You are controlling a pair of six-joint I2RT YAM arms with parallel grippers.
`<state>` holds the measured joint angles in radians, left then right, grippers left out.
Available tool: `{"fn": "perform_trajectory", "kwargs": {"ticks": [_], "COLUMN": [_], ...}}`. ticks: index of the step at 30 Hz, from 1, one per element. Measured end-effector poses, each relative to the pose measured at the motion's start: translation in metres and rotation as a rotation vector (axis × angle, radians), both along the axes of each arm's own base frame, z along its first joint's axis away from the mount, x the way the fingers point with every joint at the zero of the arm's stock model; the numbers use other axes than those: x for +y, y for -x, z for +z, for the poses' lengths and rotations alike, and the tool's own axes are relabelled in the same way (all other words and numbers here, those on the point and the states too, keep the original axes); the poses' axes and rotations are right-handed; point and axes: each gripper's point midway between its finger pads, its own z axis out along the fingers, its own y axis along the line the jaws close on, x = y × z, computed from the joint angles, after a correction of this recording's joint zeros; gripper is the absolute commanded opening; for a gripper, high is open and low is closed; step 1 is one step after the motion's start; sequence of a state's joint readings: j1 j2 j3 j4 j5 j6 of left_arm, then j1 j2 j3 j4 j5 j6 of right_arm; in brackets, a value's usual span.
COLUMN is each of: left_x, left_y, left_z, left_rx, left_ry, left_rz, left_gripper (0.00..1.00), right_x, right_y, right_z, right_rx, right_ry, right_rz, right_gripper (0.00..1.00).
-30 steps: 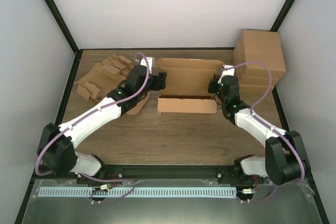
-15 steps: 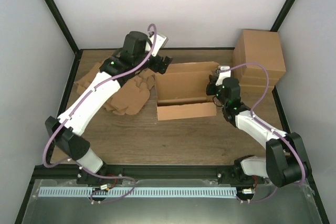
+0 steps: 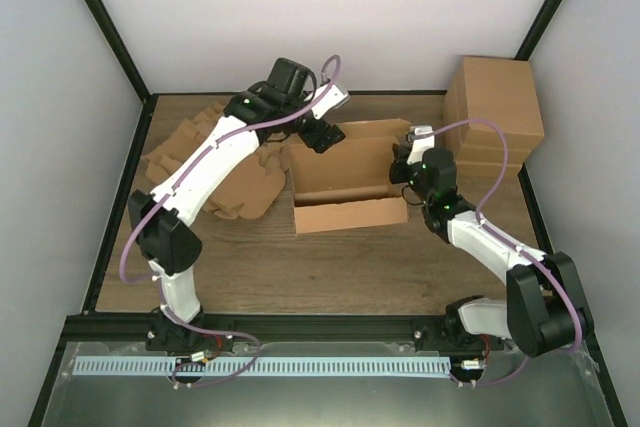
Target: Fold the paper box
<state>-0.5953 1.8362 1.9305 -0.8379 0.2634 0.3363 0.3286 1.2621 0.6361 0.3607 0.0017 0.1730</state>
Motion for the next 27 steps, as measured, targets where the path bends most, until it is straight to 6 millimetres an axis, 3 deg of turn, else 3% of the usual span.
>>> {"fn": "perform_trajectory", "kwargs": {"ticks": [3,7,14,24,27], "left_x": [-0.007,-0.013,-0.016,-0.024,-0.025], "left_y": [-0.005,-0.005,0.004,0.015,0.015], "left_z": [-0.003,-0.012,-0.019,-0.029,-0.033], "left_rx": [0.011,0.035,0.072,0.103,0.107], "left_ry": [-0.005,-0.008,-0.010,-0.009,-0.012], "left_rz": [-0.021,-0.055,-0.100,-0.141,-0.142], "left_gripper": [0.64,0.32,0.05,0.04,0.04], "right_x": [0.002,0.004,0.004,0.004,0.007], "right_y": [0.001,0.001,0.001,0.000,-0.003], "right_z": [0.000,0.000,-0.001,-0.005,-0.001], "right_rx": [0.000,-0.001,0.001,0.061,0.073], "right_ry": [0.000,0.002,0.004,0.020,0.024], "right_rz": [0.007,0.013,0.012,0.007,0.012], "right_gripper": [0.01,0.01,0.01,0.19,0.34]}}
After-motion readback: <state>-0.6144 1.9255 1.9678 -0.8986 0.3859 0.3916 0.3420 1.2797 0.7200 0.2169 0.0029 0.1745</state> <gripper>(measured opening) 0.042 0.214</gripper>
